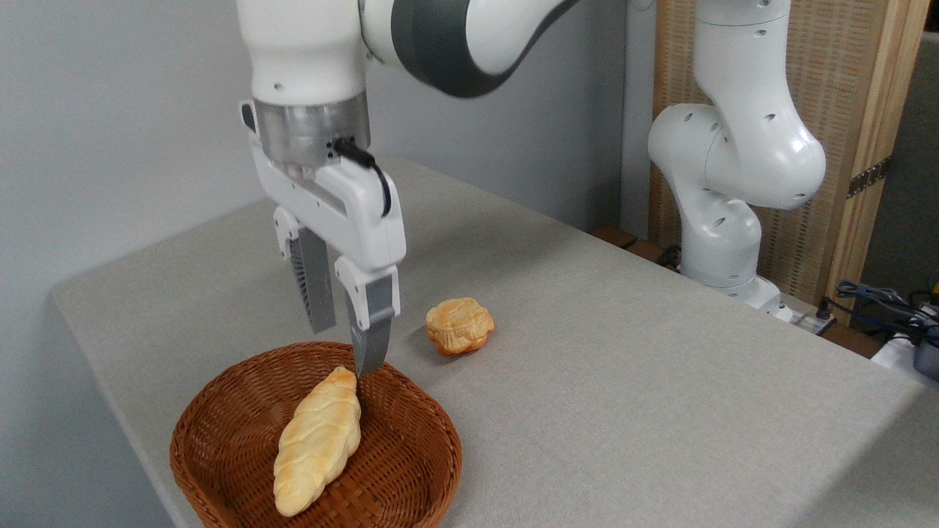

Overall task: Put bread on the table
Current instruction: 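Lower the open gripper around the braided loaf in the basket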

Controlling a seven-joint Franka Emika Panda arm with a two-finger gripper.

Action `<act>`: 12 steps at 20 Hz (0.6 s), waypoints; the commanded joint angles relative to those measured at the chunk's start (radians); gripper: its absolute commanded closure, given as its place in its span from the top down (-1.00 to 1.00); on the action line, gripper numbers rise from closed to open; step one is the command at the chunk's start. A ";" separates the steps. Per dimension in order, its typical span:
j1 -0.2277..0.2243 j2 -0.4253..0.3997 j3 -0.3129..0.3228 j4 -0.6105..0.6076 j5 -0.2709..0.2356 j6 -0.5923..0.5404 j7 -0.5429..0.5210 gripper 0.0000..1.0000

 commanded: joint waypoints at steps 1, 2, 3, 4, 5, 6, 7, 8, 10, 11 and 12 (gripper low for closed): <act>-0.007 0.036 0.010 -0.023 -0.015 0.054 0.020 1.00; -0.006 0.048 0.010 -0.023 -0.015 0.062 0.018 1.00; -0.006 0.060 0.008 -0.023 -0.016 0.083 0.009 1.00; -0.006 0.074 0.006 -0.023 -0.030 0.096 -0.009 1.00; -0.007 0.086 0.006 -0.023 -0.055 0.097 -0.055 1.00; -0.007 0.097 0.006 -0.023 -0.062 0.097 -0.116 1.00; -0.007 0.111 0.003 -0.023 -0.064 0.099 -0.185 1.00; -0.007 0.123 0.002 -0.023 -0.066 0.108 -0.248 1.00; -0.007 0.143 -0.001 -0.023 -0.073 0.154 -0.384 1.00; -0.009 0.154 -0.003 -0.023 -0.073 0.178 -0.450 1.00; -0.012 0.161 -0.003 -0.023 -0.073 0.198 -0.501 1.00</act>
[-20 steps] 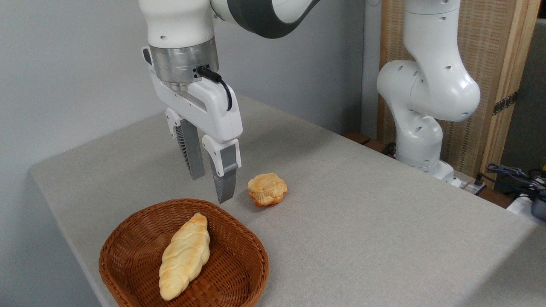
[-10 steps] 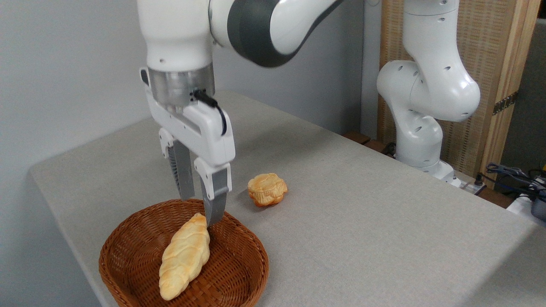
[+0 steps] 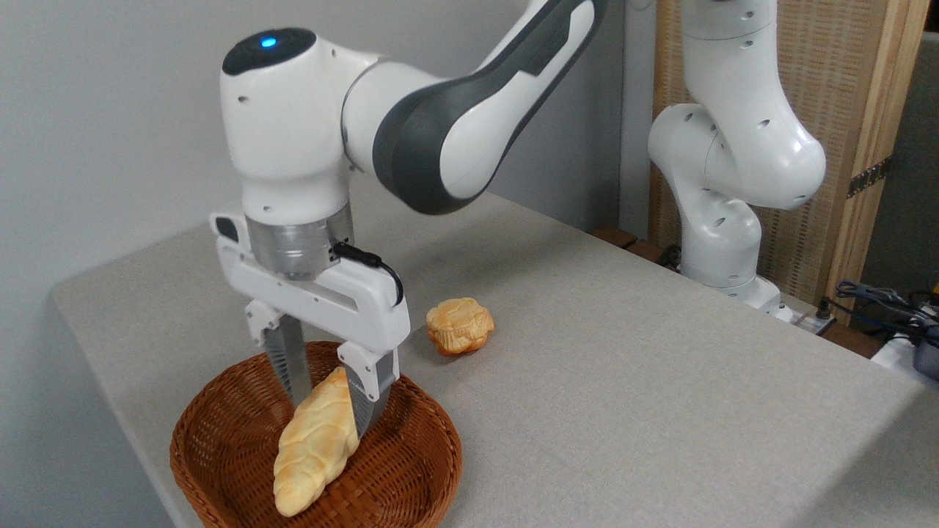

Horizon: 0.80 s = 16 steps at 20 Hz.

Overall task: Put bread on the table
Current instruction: 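Lower the open gripper around the braided loaf in the basket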

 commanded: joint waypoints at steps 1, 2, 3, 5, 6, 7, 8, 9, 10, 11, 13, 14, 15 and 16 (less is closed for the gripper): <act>-0.010 0.029 0.003 0.000 -0.021 0.071 -0.189 1.00; -0.011 0.033 0.003 0.000 -0.021 0.074 -0.199 1.00; -0.011 0.038 0.003 0.000 -0.021 0.074 -0.202 1.00; -0.011 0.049 0.003 0.000 -0.020 0.079 -0.202 1.00; -0.011 0.058 0.001 0.000 -0.017 0.090 -0.202 1.00; -0.014 0.061 0.000 0.000 -0.015 0.100 -0.200 1.00; -0.016 0.067 -0.008 0.000 -0.015 0.109 -0.202 1.00; -0.016 0.073 -0.015 0.000 -0.014 0.113 -0.200 1.00; -0.016 0.076 -0.020 0.000 -0.012 0.114 -0.200 1.00; -0.017 0.080 -0.022 0.002 -0.011 0.116 -0.200 1.00; -0.022 0.083 -0.022 0.002 -0.009 0.125 -0.200 1.00; -0.023 0.083 -0.023 0.002 -0.009 0.125 -0.199 1.00; -0.026 0.083 -0.022 0.002 -0.008 0.125 -0.199 1.00; -0.026 0.083 -0.022 0.002 -0.006 0.125 -0.197 0.81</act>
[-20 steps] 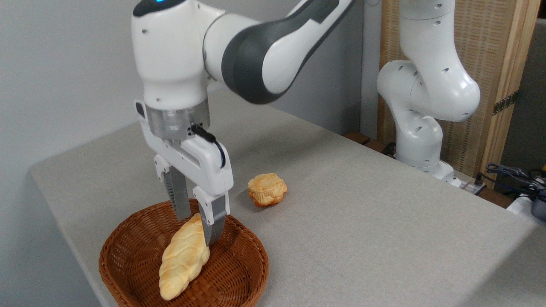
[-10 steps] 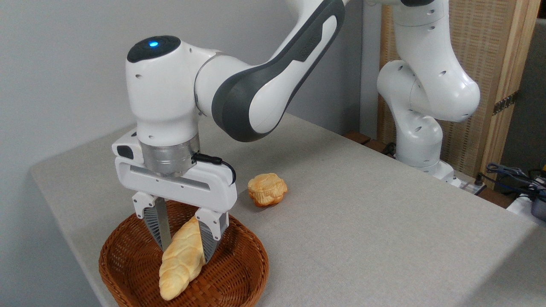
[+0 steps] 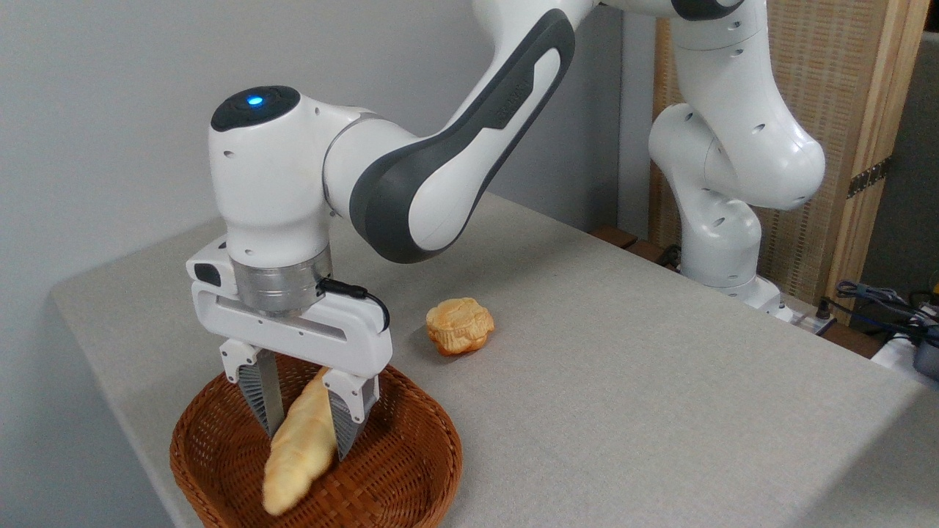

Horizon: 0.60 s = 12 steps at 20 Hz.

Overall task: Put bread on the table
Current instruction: 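Lower the open gripper around the braided loaf in the basket, then close the gripper on the braided loaf and lift it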

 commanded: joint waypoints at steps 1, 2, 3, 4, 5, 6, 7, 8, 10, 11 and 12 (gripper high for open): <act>-0.006 0.001 0.001 0.005 -0.006 0.017 -0.009 0.45; -0.006 0.000 -0.001 0.005 -0.007 0.018 -0.006 0.07; -0.006 0.000 -0.001 0.006 -0.006 0.018 -0.001 -0.16; -0.006 -0.002 -0.001 0.006 -0.006 0.018 0.000 -0.26; -0.006 -0.002 -0.001 0.006 -0.006 0.018 0.000 -0.28; -0.006 -0.004 0.001 0.006 -0.006 0.018 0.000 -0.28; -0.006 -0.004 0.001 0.006 -0.006 0.018 0.000 -0.27; -0.006 -0.005 0.001 0.006 -0.006 0.018 0.000 -0.26; -0.006 -0.008 0.001 0.009 -0.006 0.018 0.000 -0.26; -0.006 -0.010 -0.001 0.009 -0.006 0.018 0.000 -0.26; -0.006 -0.013 -0.001 0.009 -0.006 0.018 0.000 -0.26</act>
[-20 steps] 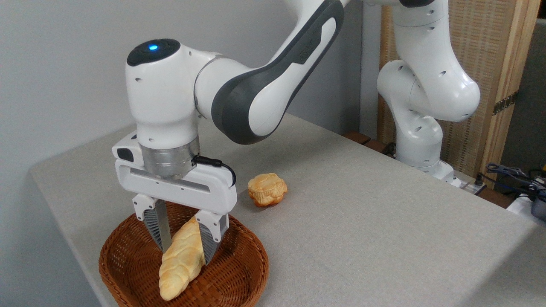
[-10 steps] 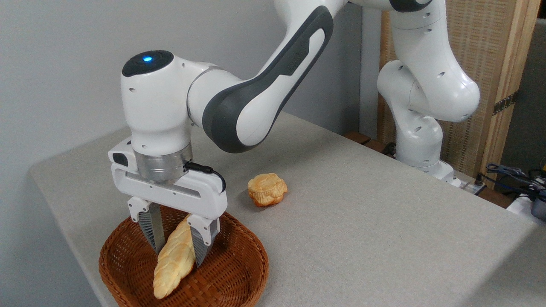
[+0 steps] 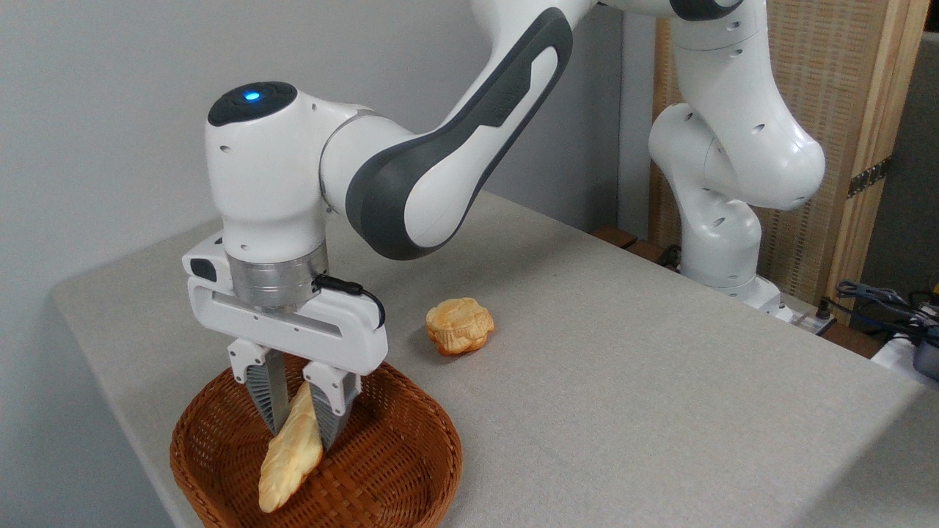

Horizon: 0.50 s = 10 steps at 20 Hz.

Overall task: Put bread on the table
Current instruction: 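Close the gripper on the braided loaf and lift it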

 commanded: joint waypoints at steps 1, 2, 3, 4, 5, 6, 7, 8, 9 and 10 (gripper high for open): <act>-0.003 -0.014 0.000 0.000 -0.006 0.017 0.000 -0.26; -0.003 -0.015 0.000 0.000 -0.006 0.017 0.000 -0.26; -0.002 -0.023 0.000 0.002 -0.006 0.017 0.000 -0.25; -0.002 -0.035 0.002 0.002 -0.007 0.015 0.000 -0.24; 0.000 -0.050 0.002 0.002 -0.007 0.015 0.000 -0.23; 0.000 -0.064 0.002 0.002 -0.007 0.015 0.000 -0.19; 0.000 -0.079 0.002 0.002 -0.007 0.008 0.002 -0.19; 0.000 -0.096 0.002 0.002 -0.007 0.006 0.002 -0.19; 0.000 -0.110 0.003 0.002 -0.006 0.003 0.000 -0.19; 0.000 -0.124 0.006 0.002 -0.006 0.000 0.000 -0.19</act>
